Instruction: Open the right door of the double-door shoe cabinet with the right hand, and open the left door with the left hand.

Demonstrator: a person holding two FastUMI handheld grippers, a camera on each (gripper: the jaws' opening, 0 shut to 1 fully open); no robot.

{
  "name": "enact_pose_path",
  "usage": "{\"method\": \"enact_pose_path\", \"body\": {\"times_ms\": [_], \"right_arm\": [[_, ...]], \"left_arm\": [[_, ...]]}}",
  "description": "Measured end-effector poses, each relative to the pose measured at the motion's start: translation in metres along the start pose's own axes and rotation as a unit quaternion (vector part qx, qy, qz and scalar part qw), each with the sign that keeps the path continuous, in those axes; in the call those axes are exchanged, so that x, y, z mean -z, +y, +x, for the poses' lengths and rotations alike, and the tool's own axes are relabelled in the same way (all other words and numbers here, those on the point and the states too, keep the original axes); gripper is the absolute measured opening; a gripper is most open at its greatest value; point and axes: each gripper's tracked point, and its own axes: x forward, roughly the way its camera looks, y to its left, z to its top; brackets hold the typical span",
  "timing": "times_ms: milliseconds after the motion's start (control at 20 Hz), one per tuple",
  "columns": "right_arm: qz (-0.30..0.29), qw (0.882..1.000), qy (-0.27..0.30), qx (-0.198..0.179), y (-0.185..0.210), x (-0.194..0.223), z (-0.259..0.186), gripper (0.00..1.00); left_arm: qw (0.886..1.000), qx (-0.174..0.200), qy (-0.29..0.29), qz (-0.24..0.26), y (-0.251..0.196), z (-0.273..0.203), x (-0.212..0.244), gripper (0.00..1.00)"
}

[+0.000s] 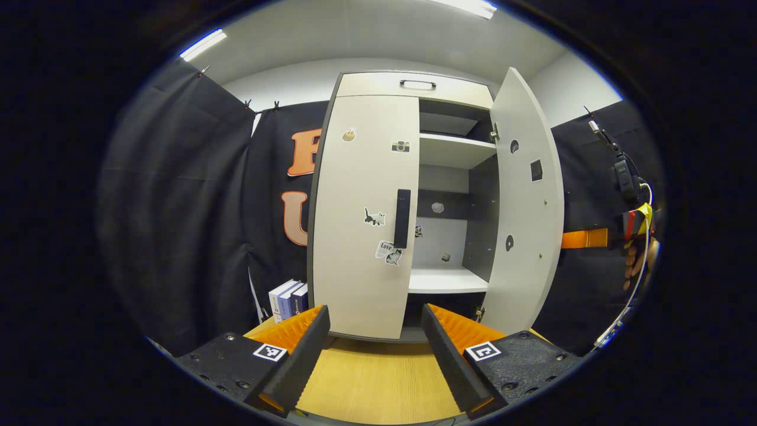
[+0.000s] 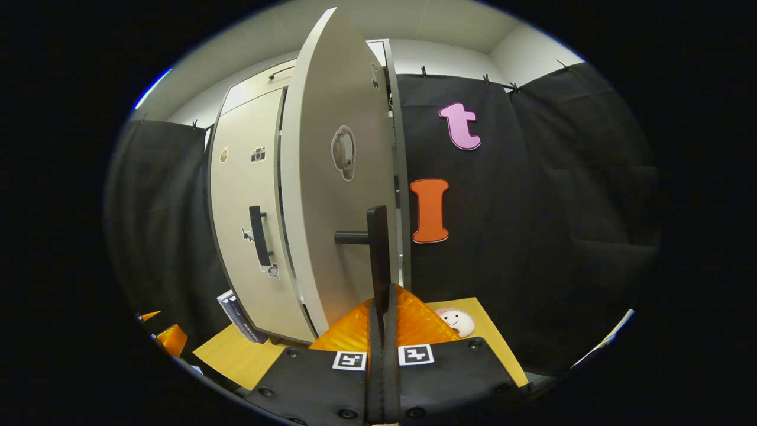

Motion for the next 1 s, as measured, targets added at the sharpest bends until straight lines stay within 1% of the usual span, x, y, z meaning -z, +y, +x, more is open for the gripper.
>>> {"method": "enact_pose_path", "body": {"times_ms": [50,100,250,300,450,550,600,650,700,750,800,850,900,950,1000], "right_arm": [[-0.003,1.000,0.001,-0.002,-0.002,0.000,0.000,0.07],[-0.005,1.000,0.002,-0.004,-0.003,0.000,0.000,0.07],[-0.001,1.000,0.002,-0.010,-0.008,-0.001,-0.002,0.07],[0.002,1.000,0.001,-0.010,-0.009,-0.001,-0.003,0.07],[0.002,1.000,-0.004,-0.007,-0.013,-0.002,-0.002,0.07],[0.008,1.000,-0.007,-0.022,-0.009,-0.003,-0.004,0.07],[0.006,1.000,-0.007,-0.028,-0.008,-0.001,-0.005,0.07],[0.005,0.999,-0.010,-0.031,-0.009,-0.002,-0.006,0.07],[0.009,0.999,-0.013,-0.035,-0.007,-0.003,-0.007,0.07],[0.014,0.999,-0.017,-0.041,-0.003,-0.003,-0.008,0.07],[0.018,0.999,-0.021,-0.039,-0.003,-0.004,-0.007,0.07],[0.019,0.999,-0.025,-0.035,-0.004,-0.005,-0.008,0.07],[0.020,0.999,-0.027,-0.028,-0.007,-0.005,-0.008,0.07],[0.024,0.999,-0.025,-0.018,-0.010,-0.004,-0.012,0.08],[0.031,0.999,-0.016,-0.019,-0.009,0.000,-0.018,0.08]], "left_arm": [[1.000,-0.001,0.002,-0.001,-0.004,0.001,0.000,0.92],[1.000,-0.002,0.003,-0.003,-0.006,0.002,0.000,0.95],[1.000,-0.004,0.003,0.001,-0.017,0.007,-0.004,0.95],[1.000,-0.005,0.002,0.004,-0.020,0.009,-0.006,0.92],[1.000,-0.005,0.001,0.002,-0.029,0.016,-0.010,0.95],[1.000,-0.006,-0.001,-0.005,-0.034,0.021,-0.014,0.95],[1.000,-0.008,-0.004,-0.003,-0.036,0.024,-0.018,0.92],[1.000,-0.010,-0.008,0.000,-0.038,0.028,-0.021,0.92],[1.000,-0.011,-0.012,0.004,-0.041,0.031,-0.025,0.94],[1.000,-0.012,-0.016,0.010,-0.042,0.036,-0.028,0.95],[1.000,-0.013,-0.017,0.015,-0.044,0.042,-0.030,0.95],[1.000,-0.012,-0.015,0.015,-0.045,0.048,-0.030,0.92],[1.000,-0.008,-0.011,0.012,-0.048,0.055,-0.031,0.94],[1.000,-0.007,-0.008,0.005,-0.049,0.062,-0.032,0.95],[1.000,-0.007,-0.008,-0.001,-0.050,0.068,-0.035,0.95]]}}
